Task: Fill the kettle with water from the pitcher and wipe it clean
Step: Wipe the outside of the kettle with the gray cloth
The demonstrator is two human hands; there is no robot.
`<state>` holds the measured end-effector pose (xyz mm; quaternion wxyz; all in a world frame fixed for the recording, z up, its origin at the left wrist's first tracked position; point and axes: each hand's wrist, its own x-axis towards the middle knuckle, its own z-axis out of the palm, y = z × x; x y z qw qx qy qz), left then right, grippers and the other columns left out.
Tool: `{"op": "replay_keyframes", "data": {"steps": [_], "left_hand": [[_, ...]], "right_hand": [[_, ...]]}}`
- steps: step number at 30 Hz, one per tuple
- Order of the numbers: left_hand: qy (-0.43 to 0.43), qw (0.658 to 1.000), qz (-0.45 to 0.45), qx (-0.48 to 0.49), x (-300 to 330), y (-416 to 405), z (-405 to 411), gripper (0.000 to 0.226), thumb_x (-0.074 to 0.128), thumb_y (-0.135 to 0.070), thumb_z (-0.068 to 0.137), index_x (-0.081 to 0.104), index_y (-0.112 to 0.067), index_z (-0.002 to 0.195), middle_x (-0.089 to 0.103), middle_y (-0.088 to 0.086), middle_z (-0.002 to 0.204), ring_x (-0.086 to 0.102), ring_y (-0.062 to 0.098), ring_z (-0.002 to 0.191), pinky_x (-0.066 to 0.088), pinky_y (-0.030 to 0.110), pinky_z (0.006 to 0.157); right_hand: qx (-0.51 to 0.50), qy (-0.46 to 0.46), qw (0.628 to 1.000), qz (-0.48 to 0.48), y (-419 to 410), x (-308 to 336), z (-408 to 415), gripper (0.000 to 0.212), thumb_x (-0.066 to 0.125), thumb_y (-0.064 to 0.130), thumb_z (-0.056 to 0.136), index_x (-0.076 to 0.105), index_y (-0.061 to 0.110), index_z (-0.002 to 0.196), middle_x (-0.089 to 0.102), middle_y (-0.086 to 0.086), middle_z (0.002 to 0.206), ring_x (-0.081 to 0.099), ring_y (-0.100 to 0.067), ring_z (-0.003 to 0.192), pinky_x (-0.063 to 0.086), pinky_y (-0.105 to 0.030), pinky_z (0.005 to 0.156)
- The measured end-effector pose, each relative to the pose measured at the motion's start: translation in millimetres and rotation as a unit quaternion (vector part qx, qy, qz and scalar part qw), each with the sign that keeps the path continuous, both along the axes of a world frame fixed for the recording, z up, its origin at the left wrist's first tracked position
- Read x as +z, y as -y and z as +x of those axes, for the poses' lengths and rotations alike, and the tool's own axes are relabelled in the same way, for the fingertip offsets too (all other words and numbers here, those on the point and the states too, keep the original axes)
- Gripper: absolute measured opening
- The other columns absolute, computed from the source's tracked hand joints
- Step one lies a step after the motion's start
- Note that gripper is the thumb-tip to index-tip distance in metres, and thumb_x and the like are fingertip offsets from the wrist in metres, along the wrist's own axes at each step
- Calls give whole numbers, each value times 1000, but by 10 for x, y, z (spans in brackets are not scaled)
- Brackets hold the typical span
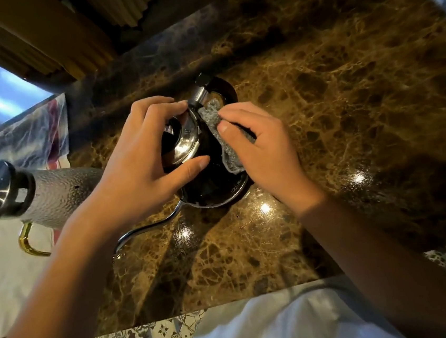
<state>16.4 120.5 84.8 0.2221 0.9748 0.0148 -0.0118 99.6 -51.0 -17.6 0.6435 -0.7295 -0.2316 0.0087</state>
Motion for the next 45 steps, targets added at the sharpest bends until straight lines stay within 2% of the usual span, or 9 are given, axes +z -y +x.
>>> {"op": "replay_keyframes", "data": {"steps": [10, 13, 17, 20, 25, 31, 36, 42, 45], "left_hand": [[8, 1000, -8, -3, -23, -15, 17, 80, 62, -61, 86, 42, -15, 149, 39, 7, 152, 41, 20, 141, 43, 42, 114], [9, 1000, -7, 1, -29, -20, 4, 79, 62, -61, 86, 43, -16, 149, 39, 6, 152, 41, 19, 141, 41, 36, 114], [9, 1000, -12, 2, -31, -6, 5, 78, 62, -61, 86, 43, -19, 149, 39, 3, 152, 40, 18, 141, 41, 36, 114], [12, 1000, -7, 0, -37, -9, 5, 77, 62, -61, 86, 44, -19, 148, 40, 3, 151, 40, 16, 140, 39, 30, 114], [9, 1000, -10, 6, -58, -14, -3, 77, 62, -61, 86, 44, -18, 147, 39, 3, 151, 40, 14, 140, 36, 21, 112], [15, 1000, -6, -4, -48, -25, 3, 75, 63, -58, 87, 43, -19, 148, 38, 5, 151, 40, 16, 140, 42, 32, 112], [21, 1000, -6, -1, -63, -4, 10, 73, 63, -57, 87, 44, -19, 147, 40, 6, 150, 40, 15, 139, 37, 23, 113], [15, 1000, -8, 0, -67, -14, 11, 72, 64, -57, 88, 43, -21, 147, 39, 4, 150, 39, 13, 139, 33, 13, 112], [19, 1000, -12, -5, -70, -13, 11, 72, 64, -56, 88, 44, -20, 147, 40, 3, 150, 39, 14, 140, 35, 20, 114]], "right_hand": [[13, -91, 985, -149, 146, -399, 277, 22, 66, 21, 101, 78, 12, 117, 72, 4, 111, 66, -9, 103, 54, -30, 94], [-22, -124, 989, -75, 178, -292, 273, 12, 75, 18, 92, 74, 23, 103, 69, 11, 106, 65, -5, 101, 56, -31, 95], [-52, -120, 991, 41, 160, -29, 249, 25, 80, 13, 85, 63, 22, 102, 64, 12, 101, 64, -11, 97, 57, -37, 90], [-37, -91, 994, 50, 27, 83, 203, 21, 79, 13, 86, 69, 19, 104, 70, 4, 108, 68, -11, 103, 59, -39, 91], [10, -16, 999, 34, -9, 37, 79, 23, 72, 7, 94, 79, 11, 116, 73, 2, 117, 67, -6, 114, 52, -23, 102], [37, 43, 998, -41, 57, -127, 245, 21, 69, 9, 95, 81, 13, 113, 72, 1, 112, 66, -7, 107, 52, -20, 97], [35, 57, 994, -89, 113, -247, 332, 21, 70, 10, 94, 81, 14, 111, 72, 1, 111, 66, -7, 105, 51, -16, 95], [25, 37, 984, -171, 131, -439, 379, 20, 71, 11, 94, 81, 13, 112, 73, -1, 110, 69, -15, 102, 57, -33, 92], [31, 34, 976, -215, 127, -455, 373, 21, 69, 14, 97, 80, 16, 114, 71, -1, 113, 68, -19, 105, 57, -40, 90]]}}
